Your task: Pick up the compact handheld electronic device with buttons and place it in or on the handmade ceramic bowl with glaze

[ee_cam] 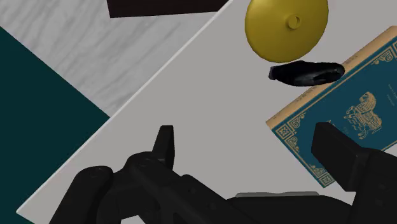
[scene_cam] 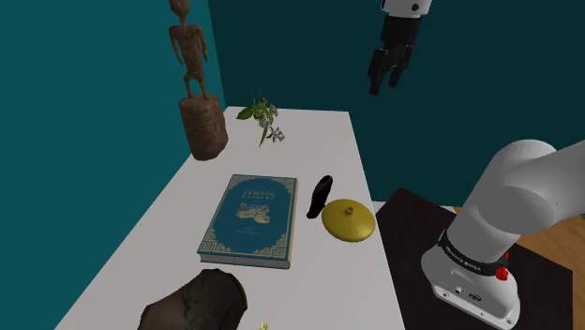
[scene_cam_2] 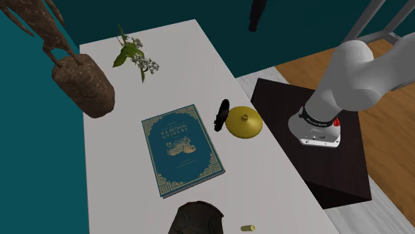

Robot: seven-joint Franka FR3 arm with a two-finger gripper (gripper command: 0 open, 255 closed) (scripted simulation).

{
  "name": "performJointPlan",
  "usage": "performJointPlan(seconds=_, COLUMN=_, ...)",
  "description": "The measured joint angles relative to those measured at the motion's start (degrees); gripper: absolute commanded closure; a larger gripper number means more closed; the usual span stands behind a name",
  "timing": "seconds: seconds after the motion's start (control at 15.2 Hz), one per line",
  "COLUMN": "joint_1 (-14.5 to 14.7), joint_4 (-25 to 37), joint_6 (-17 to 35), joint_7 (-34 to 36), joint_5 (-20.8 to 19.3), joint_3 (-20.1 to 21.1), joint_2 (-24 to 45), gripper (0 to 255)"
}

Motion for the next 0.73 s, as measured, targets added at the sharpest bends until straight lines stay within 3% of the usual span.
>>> performJointPlan(seconds=0.2, joint_1=-0.76, joint_4=-3.04, joint_6=1.72, joint_7=3.91, joint_5=0.82, joint_3=1.67, joint_2=-1.87, gripper=0)
performJointPlan(seconds=0.73, joint_1=-4.21, joint_4=-17.07, joint_6=15.68, joint_7=31.16, joint_5=7.96, joint_3=14.81, joint_2=-5.42, gripper=0)
